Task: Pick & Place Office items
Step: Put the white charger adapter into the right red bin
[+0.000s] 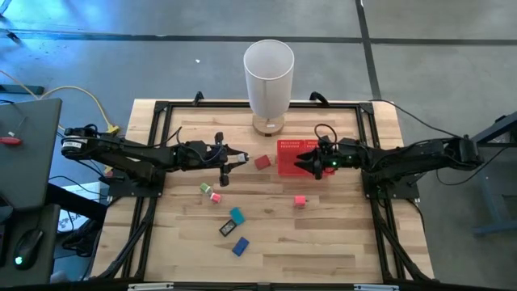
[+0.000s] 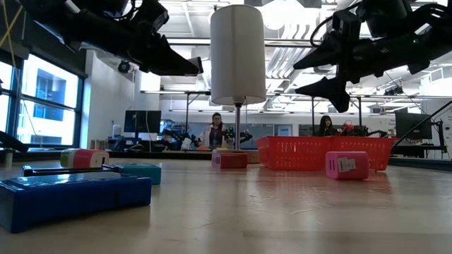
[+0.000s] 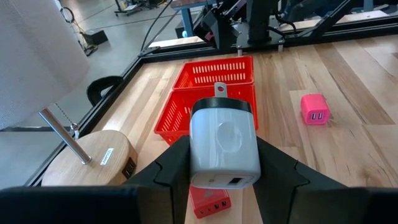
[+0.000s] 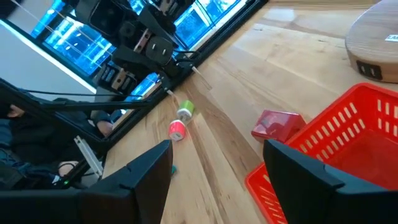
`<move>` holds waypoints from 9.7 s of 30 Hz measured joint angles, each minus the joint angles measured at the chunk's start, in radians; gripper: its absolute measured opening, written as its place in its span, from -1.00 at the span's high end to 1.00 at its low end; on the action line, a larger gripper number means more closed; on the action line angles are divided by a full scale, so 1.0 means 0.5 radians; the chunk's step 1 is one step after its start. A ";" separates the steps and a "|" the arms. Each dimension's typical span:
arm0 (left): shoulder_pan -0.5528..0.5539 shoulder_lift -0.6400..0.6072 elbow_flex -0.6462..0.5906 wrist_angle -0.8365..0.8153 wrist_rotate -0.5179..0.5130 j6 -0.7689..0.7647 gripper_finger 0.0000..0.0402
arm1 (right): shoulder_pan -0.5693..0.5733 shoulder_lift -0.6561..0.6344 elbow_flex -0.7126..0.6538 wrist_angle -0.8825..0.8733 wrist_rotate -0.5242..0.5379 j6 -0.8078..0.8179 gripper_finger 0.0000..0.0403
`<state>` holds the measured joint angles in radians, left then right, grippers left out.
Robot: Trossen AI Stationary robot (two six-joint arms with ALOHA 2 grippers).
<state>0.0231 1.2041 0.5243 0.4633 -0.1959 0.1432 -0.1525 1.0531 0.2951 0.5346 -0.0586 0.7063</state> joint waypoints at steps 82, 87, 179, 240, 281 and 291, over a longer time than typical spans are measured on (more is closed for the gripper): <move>-0.082 0.365 0.240 0.123 0.005 0.103 0.38 | 0.070 0.753 0.727 0.170 -0.156 -0.397 -0.19; -0.082 0.365 0.240 0.129 0.001 0.104 0.38 | 0.070 0.753 0.726 0.178 -0.106 -0.477 -0.19; -0.169 0.587 0.563 0.123 -0.241 0.507 0.38 | 0.096 0.753 0.726 0.180 -0.150 -0.200 -0.19; -0.168 0.661 0.626 0.199 -0.295 0.624 0.21 | 0.095 0.753 0.726 0.208 -0.089 -0.433 0.36; -0.165 0.661 0.624 0.172 -0.297 0.435 0.18 | 0.095 0.753 0.726 0.166 -0.090 -0.717 0.38; -0.165 0.661 0.625 0.165 -0.297 0.363 0.18 | 0.096 0.753 0.726 0.162 -0.091 -0.726 0.38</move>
<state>-0.0593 1.5345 0.8366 0.5458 -0.3443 0.3248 -0.1046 1.4296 0.6582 0.6155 -0.1040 0.3431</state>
